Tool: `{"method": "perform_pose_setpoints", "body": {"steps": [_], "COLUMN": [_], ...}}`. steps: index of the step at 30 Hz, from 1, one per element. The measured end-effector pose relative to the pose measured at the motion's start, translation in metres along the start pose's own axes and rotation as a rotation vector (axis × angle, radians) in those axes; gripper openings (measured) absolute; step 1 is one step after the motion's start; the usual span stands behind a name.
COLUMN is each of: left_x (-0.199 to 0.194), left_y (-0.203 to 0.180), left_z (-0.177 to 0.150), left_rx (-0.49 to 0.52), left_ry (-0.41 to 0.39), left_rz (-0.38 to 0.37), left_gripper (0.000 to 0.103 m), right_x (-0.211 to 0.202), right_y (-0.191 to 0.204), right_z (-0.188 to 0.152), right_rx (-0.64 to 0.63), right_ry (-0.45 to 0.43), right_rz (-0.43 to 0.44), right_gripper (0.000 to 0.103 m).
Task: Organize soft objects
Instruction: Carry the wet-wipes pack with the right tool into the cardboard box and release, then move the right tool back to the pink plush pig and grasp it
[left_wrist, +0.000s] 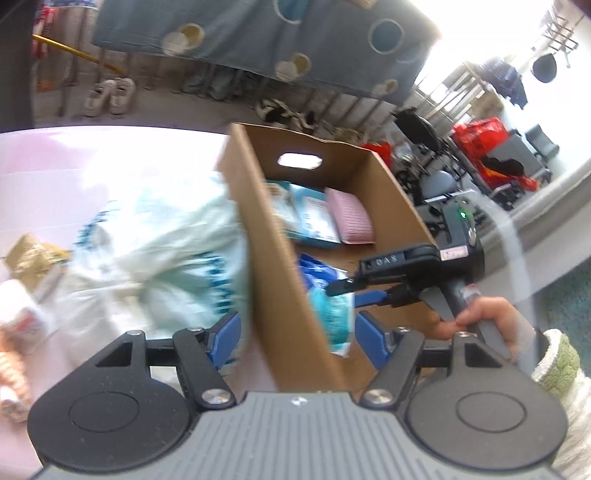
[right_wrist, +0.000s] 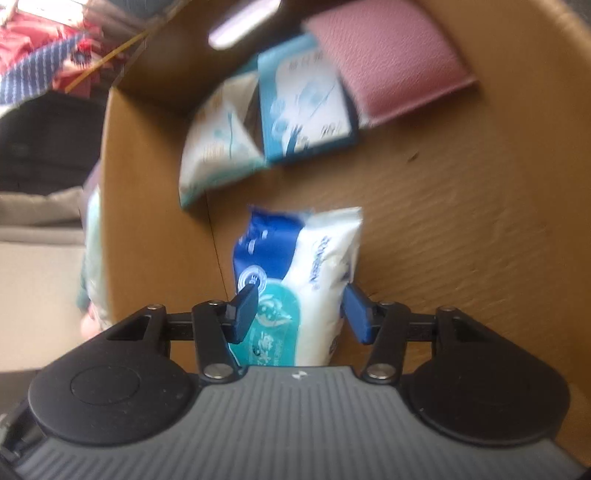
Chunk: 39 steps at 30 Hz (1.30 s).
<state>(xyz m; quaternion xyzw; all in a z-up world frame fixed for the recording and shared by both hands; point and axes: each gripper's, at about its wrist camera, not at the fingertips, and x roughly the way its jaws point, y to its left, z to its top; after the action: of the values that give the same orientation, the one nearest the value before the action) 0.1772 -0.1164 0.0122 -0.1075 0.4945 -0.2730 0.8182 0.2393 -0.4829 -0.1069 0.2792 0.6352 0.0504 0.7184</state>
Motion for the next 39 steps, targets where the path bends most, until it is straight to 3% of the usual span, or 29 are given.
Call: {"method": "perform_pose_setpoints", "body": {"steps": [3,10,16,19,22,26,32,39], "left_x": [-0.013,-0.038,-0.06,-0.071,-0.077,-0.077,-0.076,-0.081], "left_y": [0.023,0.073,0.097,0.103,0.109,0.11,0.111,0.113], "left_z": [-0.009,-0.038,-0.074,-0.091,-0.104,-0.114,-0.121,-0.126], "left_rx": [-0.026,-0.091,-0.072,-0.06,-0.085,-0.101,-0.105,-0.101], "left_ry": [-0.016,-0.019,-0.042,-0.059,-0.07,-0.081,-0.078,-0.102], "left_rz": [0.043,0.117,0.179,0.217,0.235,0.228,0.244,0.285], "left_gripper": [0.069,0.069,0.07,0.072,0.072,0.072,0.072,0.072], "right_x": [0.009,0.024,0.0,-0.008,0.001,0.023,0.028,0.024], "right_y": [0.012,0.031,0.031,0.026,0.021,0.021,0.032,0.033], "right_z": [0.002,0.015,-0.002,-0.019,-0.035,-0.043,-0.034,-0.035], "right_rx": [-0.008,0.044,0.007,-0.054,-0.101,-0.106,-0.089,-0.074], "right_ry": [-0.03,-0.134,-0.097,-0.015,0.076,0.137,0.048,0.032], "right_rz": [0.009,0.0,0.035,0.008,-0.051,-0.037,-0.023,0.001], "right_gripper": [0.033,0.028,0.031,0.039,0.042,0.042,0.034,0.04]}}
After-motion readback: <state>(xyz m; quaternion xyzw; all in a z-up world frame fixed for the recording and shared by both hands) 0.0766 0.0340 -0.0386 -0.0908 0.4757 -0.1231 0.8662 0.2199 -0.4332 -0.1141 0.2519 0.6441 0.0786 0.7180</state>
